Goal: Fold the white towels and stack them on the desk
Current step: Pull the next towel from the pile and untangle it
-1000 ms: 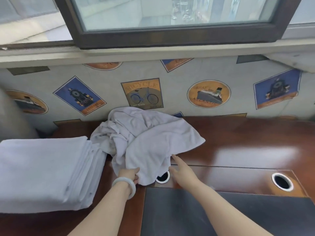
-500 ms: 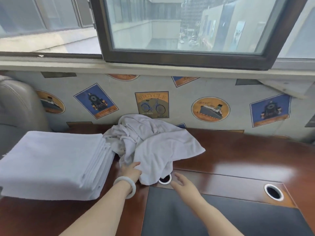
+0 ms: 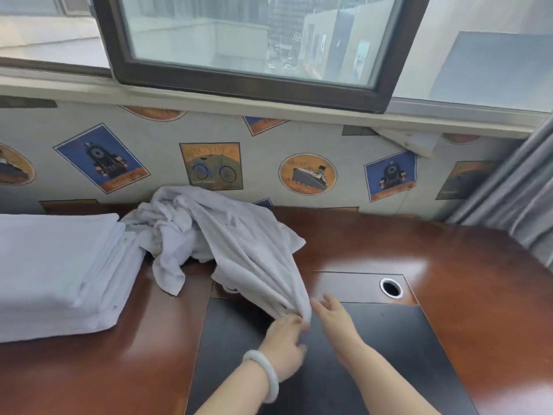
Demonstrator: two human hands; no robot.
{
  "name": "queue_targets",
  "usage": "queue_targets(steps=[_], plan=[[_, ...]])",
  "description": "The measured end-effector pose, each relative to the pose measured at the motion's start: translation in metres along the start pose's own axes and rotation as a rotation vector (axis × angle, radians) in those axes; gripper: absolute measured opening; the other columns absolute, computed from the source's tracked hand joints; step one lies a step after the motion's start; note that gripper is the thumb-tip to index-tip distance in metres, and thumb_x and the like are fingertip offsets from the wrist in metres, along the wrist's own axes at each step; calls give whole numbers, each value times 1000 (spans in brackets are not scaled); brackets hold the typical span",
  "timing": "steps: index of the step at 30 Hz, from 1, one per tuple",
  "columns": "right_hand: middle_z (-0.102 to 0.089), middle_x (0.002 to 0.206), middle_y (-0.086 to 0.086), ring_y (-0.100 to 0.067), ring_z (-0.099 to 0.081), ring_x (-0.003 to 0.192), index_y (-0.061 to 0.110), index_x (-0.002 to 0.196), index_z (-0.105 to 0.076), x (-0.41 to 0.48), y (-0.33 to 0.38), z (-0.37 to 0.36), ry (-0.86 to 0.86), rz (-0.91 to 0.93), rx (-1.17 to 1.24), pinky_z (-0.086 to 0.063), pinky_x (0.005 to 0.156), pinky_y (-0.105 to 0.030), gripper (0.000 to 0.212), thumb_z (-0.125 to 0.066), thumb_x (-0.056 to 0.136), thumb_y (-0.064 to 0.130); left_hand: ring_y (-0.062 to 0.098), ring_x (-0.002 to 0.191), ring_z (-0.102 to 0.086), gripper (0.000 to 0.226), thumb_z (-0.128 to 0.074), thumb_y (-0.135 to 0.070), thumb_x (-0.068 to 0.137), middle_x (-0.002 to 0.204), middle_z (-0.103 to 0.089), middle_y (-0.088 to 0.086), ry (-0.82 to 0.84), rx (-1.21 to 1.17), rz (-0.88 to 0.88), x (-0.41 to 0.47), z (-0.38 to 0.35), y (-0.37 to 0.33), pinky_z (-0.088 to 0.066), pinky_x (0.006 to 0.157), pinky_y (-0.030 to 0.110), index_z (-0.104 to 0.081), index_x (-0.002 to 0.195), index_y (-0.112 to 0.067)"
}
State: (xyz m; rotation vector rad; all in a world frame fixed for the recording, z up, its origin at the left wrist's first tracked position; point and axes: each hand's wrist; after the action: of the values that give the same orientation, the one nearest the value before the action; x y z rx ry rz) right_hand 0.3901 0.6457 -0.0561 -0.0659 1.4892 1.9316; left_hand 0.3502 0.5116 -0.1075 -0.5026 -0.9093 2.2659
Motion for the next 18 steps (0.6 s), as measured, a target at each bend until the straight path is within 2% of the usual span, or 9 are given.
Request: queue_targets(steps=[4, 5, 6, 7, 8, 10, 12, 15, 18], plan=[[-46, 147, -10, -27, -47, 130, 11, 148, -36, 14, -28, 40, 24, -100, -138, -39, 99, -34, 60, -58, 96, 32, 16, 137, -35, 41, -55, -12, 91, 146, -46, 3, 153, 50, -58, -21, -48, -50, -27, 114, 27, -59, 132, -11], [-58, 131, -10, -25, -55, 113, 11, 136, -50, 16, -38, 51, 39, -96, -227, -42, 89, -31, 47, -60, 93, 27, 14, 135, -39, 39, -57, -11, 91, 142, -51, 4, 155, 45, -113, -20, -55, -58, -32, 111, 26, -61, 129, -11], [-66, 102, -8, -21, -57, 88, 12, 108, -64, 18, -49, 64, 39, -93, -290, -41, 75, -28, 20, -61, 89, 20, 11, 127, -49, 32, -60, -16, 91, 128, -62, 1, 387, 13, -152, -5, -81, -66, -40, 102, 21, -65, 123, -15], [-58, 72, -3, -19, -46, 67, 15, 75, -61, 19, -57, 79, 34, -87, -309, -35, 63, -27, 10, -60, 84, 11, 3, 111, -57, 25, -64, -24, 90, 108, -68, -9, 631, 221, -56, 12, -100, -83, -45, 87, 15, -67, 115, -26], [-44, 57, 0, -18, -36, 58, 17, 57, -48, 27, -69, 96, 29, -88, -274, -30, 57, -27, 30, -60, 81, 5, -5, 96, -57, 23, -64, -28, 90, 95, -65, -17, 641, 306, -3, 21, -109, -98, -41, 78, 8, -66, 112, -35], [-45, 51, -1, -18, -40, 52, 12, 52, -47, 31, -79, 137, 58, -104, -123, -34, 51, -27, 37, -64, 82, -3, -10, 89, -50, 29, -57, -13, 94, 105, -62, -11, 261, -312, 138, 2, -116, -116, -33, 77, 0, -69, 116, -27], [-69, 70, -15, -28, -63, 63, -2, 75, -67, 33, -78, 173, 138, -131, 71, -52, 63, -36, 12, -65, 86, -5, 2, 100, -57, 29, -54, -4, 91, 118, -58, -1, -106, -344, 275, -8, -106, -122, -36, 81, 0, -69, 105, -24], [-73, 90, -23, -33, -69, 78, -3, 98, -70, 46, -80, 216, 158, -144, 230, -55, 79, -43, 11, -63, 89, -4, 17, 106, -54, 20, -56, -13, 90, 125, -47, 0, -350, -329, 528, -3, -101, -97, -42, 83, 14, -54, 107, -24], [-73, 90, -14, -28, -67, 83, 7, 103, -68, 64, -82, 233, 98, -127, 367, -53, 74, -36, 17, -61, 91, -2, 22, 102, -53, 55, -61, -21, 81, 134, -44, 9, -389, -452, 700, 6, -90, -86, -45, 93, 31, -46, 132, -7]])
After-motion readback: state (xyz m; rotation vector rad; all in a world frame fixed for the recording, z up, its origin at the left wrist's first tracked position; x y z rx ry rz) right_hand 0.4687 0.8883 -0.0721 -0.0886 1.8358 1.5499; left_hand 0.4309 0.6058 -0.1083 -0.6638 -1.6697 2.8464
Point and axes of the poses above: each hand's wrist, its own x-axis towards the middle knuckle, its own z-axis out of the back of the hand, y = z × x
